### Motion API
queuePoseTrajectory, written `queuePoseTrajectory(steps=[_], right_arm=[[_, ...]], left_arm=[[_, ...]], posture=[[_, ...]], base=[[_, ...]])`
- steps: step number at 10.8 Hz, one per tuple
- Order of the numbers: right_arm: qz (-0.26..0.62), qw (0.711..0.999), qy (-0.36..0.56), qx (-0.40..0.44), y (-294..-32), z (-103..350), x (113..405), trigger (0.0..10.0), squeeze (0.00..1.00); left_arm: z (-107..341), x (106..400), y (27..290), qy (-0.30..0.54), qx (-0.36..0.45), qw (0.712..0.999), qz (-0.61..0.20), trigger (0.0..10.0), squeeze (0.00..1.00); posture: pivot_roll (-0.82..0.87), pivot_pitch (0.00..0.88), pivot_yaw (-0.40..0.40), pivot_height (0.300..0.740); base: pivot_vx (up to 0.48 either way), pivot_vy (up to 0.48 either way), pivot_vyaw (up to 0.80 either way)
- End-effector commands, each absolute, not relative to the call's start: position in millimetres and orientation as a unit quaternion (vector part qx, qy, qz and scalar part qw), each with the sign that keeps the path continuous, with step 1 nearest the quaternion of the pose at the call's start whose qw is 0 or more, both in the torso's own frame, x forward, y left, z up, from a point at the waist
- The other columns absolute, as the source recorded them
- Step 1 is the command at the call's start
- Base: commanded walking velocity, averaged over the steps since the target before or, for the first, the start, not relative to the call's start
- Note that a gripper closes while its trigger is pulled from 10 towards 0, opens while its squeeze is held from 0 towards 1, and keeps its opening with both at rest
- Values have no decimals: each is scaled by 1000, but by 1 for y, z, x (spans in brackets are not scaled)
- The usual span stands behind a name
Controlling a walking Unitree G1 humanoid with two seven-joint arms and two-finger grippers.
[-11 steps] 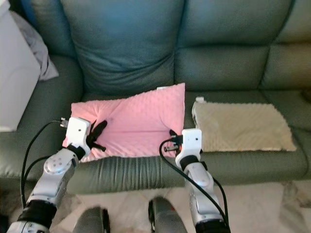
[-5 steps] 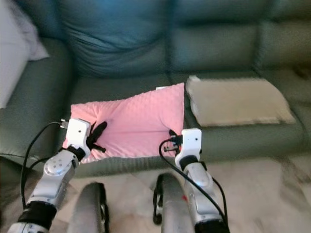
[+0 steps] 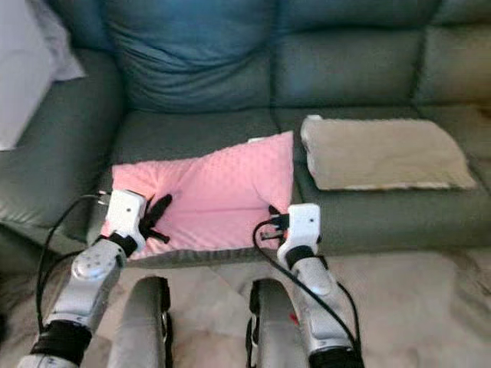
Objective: Move the pillow to the sofa
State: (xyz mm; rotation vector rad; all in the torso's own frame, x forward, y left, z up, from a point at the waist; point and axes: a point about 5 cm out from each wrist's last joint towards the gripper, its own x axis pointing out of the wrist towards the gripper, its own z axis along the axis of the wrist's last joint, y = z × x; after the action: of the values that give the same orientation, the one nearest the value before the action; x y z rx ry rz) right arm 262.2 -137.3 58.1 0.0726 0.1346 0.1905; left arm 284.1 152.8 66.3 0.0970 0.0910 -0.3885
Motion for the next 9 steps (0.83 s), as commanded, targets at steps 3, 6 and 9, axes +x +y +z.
queuePoseTrajectory(steps=[3,6,9], right_arm=[[86,994,61,36,-142,60,263,10000,0],[87,994,62,35,-142,60,264,10000,0],[86,994,64,35,-142,59,264,10000,0]], left_arm=[[72,287,153,29,54,979,-192,10000,0],[72,287,153,29,54,979,-193,10000,0],[70,286,149,35,55,978,-198,10000,0]], posture=[[-32,159,-20,626],[-30,159,-21,626],[-31,163,-19,626]], base=[[319,0,0],[431,0,0],[84,0,0]])
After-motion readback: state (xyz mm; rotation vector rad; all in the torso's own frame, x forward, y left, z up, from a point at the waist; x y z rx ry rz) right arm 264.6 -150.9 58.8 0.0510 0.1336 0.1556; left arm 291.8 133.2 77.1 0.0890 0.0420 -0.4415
